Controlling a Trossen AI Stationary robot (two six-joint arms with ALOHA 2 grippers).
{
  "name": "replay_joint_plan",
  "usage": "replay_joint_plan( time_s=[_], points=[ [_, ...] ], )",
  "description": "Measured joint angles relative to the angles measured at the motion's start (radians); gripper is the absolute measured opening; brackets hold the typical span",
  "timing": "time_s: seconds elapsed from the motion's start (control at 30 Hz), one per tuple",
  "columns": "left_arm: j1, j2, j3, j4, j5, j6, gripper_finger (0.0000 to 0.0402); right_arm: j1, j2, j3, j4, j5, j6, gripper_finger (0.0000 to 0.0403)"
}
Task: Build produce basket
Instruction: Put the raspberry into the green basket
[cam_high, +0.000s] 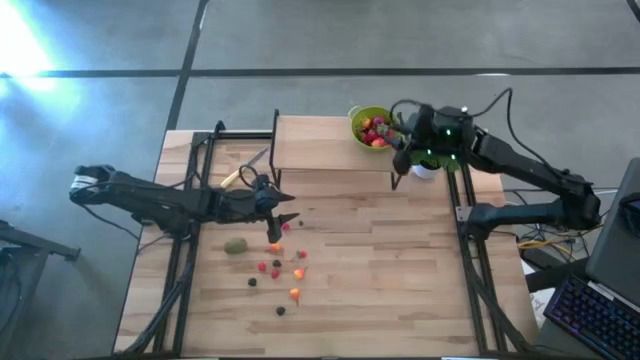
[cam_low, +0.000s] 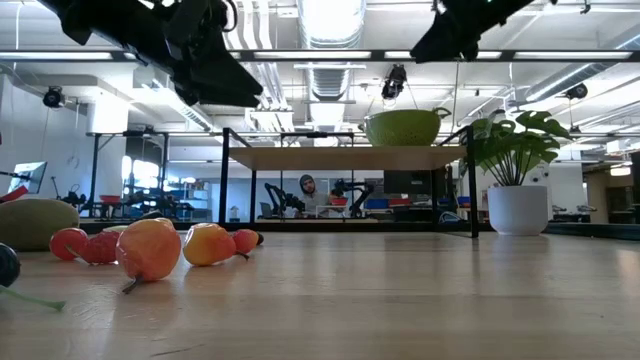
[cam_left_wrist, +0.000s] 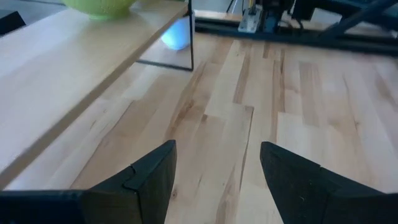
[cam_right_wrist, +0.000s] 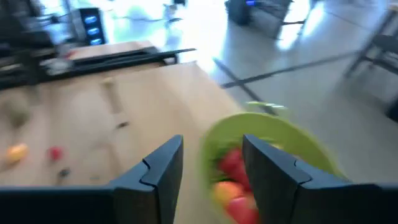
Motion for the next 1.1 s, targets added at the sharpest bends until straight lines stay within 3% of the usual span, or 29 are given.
replay_joint_plan(
  time_s=[0.3, 0.5, 0.8, 1.1],
  points=[
    [0.000, 0.061, -0.020, -0.058, 0.004, -0.007, 0.0238, 0.279, -0.019, -0.054, -0.095, 0.010, 0.000, 0.0122],
    [0.000, 0.056, 0.012, -0.246, 0.005, -0.028, 0.0238, 0.416, -0.019, -0.141, -0.096, 0.122, 0.016, 0.0108],
    [0.000, 0.057, -0.001, -0.377, 0.042, -0.081, 0.0238, 0.480, -0.019, -0.330, 0.029, 0.143, 0.102, 0.0111],
    [0.002, 0.057, -0.117, -0.301, 0.029, -0.105, 0.0238, 0.484, -0.018, -0.464, 0.240, 0.144, 0.097, 0.0148]
  ],
)
